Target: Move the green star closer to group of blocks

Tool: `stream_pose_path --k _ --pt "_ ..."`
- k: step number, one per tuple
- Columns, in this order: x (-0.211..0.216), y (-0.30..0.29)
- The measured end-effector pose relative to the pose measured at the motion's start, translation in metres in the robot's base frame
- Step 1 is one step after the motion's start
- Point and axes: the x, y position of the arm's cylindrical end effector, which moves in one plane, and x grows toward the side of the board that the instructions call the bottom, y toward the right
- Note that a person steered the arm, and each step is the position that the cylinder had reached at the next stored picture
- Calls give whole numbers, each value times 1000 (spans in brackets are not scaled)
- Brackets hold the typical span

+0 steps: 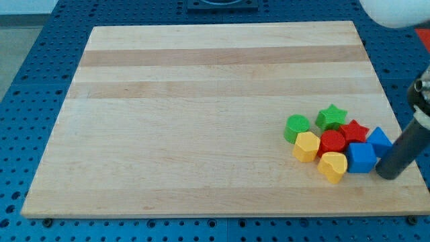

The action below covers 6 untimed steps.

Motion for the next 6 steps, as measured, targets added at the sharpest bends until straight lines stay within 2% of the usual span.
stream_pose_path --k 6 --pt "-76 2"
